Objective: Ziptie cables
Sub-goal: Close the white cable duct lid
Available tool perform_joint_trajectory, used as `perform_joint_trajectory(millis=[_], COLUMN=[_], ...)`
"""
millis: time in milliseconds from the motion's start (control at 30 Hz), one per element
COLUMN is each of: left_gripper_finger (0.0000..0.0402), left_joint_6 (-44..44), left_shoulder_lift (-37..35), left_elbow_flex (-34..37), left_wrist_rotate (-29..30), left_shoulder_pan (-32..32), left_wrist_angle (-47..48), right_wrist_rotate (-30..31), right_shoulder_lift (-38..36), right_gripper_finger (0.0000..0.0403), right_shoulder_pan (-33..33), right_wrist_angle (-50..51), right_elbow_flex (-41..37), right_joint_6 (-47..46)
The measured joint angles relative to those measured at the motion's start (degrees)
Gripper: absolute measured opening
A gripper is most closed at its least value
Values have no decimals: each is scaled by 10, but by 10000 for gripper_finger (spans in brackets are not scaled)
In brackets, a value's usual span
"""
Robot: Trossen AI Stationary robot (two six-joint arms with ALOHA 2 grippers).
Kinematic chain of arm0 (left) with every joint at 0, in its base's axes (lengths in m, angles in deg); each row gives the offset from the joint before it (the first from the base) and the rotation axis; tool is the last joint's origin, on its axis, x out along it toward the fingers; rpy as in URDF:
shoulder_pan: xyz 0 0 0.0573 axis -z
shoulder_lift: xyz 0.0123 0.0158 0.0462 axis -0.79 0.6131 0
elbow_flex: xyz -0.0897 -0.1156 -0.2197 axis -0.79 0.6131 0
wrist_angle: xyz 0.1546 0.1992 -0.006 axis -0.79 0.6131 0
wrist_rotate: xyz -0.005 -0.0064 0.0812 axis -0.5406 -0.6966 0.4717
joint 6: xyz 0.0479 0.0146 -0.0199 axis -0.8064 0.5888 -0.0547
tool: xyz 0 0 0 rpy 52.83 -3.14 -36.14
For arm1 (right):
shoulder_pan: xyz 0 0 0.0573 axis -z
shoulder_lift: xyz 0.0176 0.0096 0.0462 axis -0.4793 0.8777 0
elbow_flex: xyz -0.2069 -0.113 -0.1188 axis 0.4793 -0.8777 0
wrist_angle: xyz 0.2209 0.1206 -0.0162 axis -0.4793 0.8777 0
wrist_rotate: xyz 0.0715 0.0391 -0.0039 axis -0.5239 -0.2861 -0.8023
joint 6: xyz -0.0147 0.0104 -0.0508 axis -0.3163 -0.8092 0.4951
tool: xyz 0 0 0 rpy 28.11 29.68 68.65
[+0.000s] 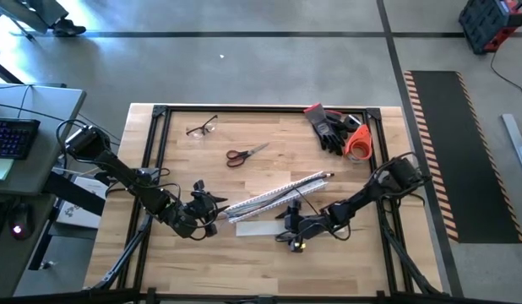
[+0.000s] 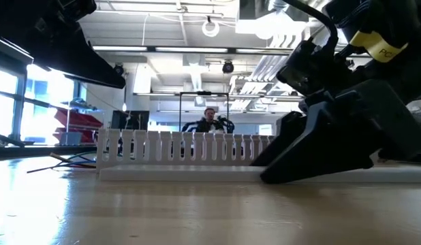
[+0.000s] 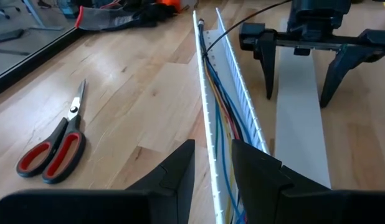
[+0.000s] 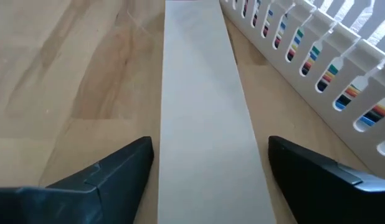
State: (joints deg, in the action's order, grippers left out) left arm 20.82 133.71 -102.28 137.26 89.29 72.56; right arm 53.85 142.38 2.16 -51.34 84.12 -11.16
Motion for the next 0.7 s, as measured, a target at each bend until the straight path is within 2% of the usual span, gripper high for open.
perform_joint_trajectory(millis=[233,433,700], left_gripper_finger=[90,90,90], left_joint_6=[0,0,-24], left_shoulder_lift=[0,0,0], left_elbow_flex=[0,0,0], left_wrist_rotate=[-2,-2,-21], left_shoulder_pan=[0,0,1], left_wrist_angle=[-3,-10,-43], right_wrist_rotate=[-3,-2,0], right_shoulder_lift=[12,13,4], right_gripper_finger=[287,219,219], right_shoulder_pan=[-2,1,0], right_wrist_angle=[-24,-28,-18], right_elbow_flex=[0,0,0], right_joint_6=[9,-11,-31])
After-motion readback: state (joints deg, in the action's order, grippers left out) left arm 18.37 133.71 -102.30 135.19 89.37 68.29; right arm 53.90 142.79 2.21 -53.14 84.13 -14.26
